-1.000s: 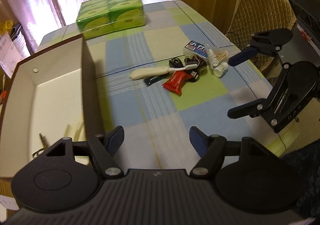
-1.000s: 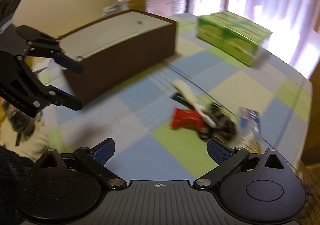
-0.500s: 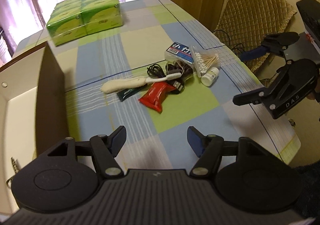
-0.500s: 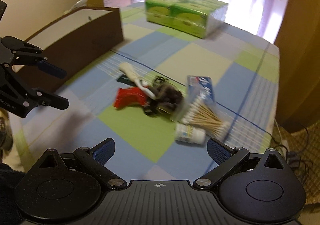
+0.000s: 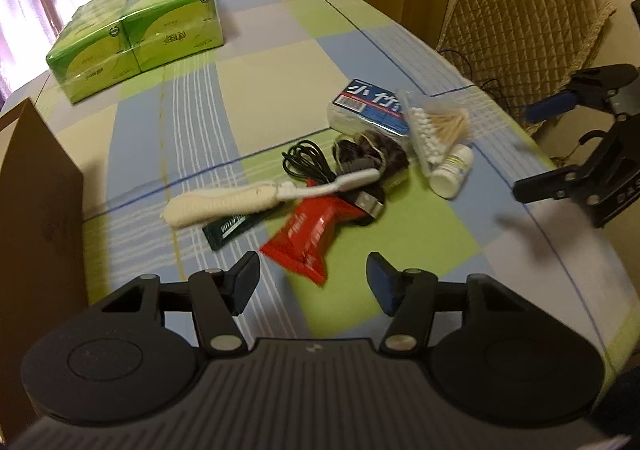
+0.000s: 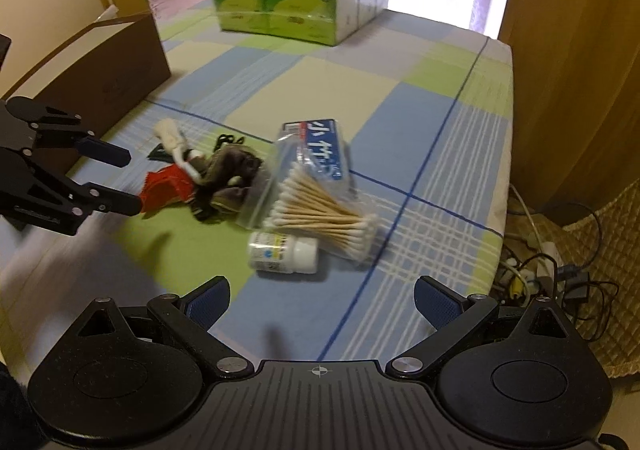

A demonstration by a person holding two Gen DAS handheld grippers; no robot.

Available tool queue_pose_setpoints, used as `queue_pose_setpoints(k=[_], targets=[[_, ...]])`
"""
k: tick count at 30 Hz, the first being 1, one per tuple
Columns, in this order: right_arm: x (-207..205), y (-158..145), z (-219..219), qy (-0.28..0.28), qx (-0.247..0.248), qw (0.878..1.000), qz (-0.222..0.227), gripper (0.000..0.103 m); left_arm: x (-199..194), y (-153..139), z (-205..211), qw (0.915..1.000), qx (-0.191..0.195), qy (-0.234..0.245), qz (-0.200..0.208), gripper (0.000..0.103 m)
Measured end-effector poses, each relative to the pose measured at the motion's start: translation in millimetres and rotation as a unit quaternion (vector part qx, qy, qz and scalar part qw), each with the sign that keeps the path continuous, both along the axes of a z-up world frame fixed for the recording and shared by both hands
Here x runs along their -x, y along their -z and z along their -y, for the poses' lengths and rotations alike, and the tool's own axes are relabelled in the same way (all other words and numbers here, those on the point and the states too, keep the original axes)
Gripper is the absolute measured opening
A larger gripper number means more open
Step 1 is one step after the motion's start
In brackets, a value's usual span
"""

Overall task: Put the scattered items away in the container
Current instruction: 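Grasp the red snack packet with the left tool, then carry the red packet over the box with the left tool while the right tool grasps the white toothbrush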

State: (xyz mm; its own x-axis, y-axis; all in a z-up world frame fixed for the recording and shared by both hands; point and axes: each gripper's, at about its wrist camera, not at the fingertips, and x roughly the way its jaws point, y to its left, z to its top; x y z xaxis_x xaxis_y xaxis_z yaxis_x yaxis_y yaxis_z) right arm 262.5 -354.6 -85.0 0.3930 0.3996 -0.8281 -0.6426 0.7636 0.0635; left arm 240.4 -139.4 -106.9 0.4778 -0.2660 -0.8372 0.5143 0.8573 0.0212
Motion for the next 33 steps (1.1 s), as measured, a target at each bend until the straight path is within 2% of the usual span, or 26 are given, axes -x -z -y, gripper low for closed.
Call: queue_pose_setpoints(k=[10,13,16,21,27,33], targets=[[-20,7,10,0.019,-0.001,1.0,-0.01,0.103,-31,29,20,0.9986,-0.022,0.046,-0.008,0.054],[-22,8,12,0.023,-0.002,1.0,-0.013,0.103,-34,37,24,0.9981,-0.028,0.054,-0.01,0.046],[-23,8,12,0.024,-0.003,1.0,-0.016,0.103,-34,36,22,0.9984,-0.015,0.052,-0.014,0.023],[-22,6,8,0.018,-0.008,1.0,-0.015,0.103,-19,34,8,0.9989,-0.024,0.032,-0.023,0.021],[-16,-10,-6,-0.012,-0.024,1.0,0.005,0.103,0,32,-23,0.998,-0.02,-0.034,-0.05,0.022],[-10,-34,-42,-0.086,-0.049,0.994,0.035,0.103,13,1,-34,0.9971,-0.028,-0.067,-0.021,0.021]])
